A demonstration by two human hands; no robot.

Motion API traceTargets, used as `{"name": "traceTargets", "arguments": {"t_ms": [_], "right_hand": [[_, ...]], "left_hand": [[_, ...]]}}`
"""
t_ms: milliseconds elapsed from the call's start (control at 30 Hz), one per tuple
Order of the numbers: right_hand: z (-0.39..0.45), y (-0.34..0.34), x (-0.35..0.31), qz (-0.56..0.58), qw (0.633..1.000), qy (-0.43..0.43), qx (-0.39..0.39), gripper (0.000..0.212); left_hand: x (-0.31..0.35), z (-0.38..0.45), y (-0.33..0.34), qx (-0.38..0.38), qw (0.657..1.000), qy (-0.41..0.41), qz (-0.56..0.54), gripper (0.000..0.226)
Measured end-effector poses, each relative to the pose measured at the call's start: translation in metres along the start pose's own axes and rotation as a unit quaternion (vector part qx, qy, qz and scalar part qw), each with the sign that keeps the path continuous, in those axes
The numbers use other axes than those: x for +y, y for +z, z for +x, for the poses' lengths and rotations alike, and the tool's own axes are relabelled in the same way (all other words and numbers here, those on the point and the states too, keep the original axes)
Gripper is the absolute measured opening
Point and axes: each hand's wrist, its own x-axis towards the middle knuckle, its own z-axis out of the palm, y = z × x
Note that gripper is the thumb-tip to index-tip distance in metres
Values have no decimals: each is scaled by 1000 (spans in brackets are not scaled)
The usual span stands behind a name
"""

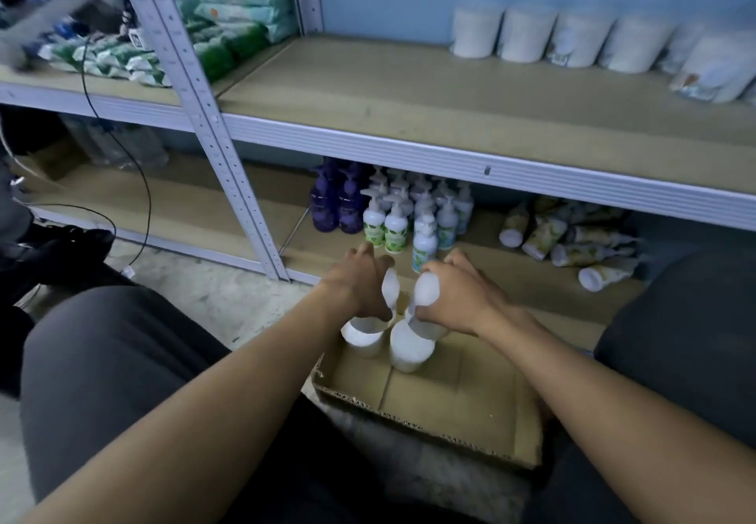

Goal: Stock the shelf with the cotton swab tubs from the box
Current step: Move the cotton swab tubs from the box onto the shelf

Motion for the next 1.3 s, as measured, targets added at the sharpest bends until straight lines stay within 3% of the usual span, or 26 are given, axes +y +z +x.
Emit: {"name": "traceTargets", "arguments": {"t_ms": [267,567,733,867,1000,1300], "right_hand": [[-25,-98,-8,-47,998,-14,45,44],[-53,-185,-20,-68,990,-10,123,55],[-54,-232,-17,-106,985,-6,138,76],[-56,-267,-18,-117,982,18,148,74],[-56,-296,-15,-134,977,42,160,58],[-36,-322,16,-124,974,77,172,55]], "left_hand": [[31,-17,-81,85,994,70,-2,83],[64,-34,-175,167,980,108,14,51],[85,-31,-219,194,972,128,39,85],[101,-23,-251,200,969,142,44,84],[117,-13,-278,204,967,145,44,81],[149,29,-303,189,968,157,54,80]]}}
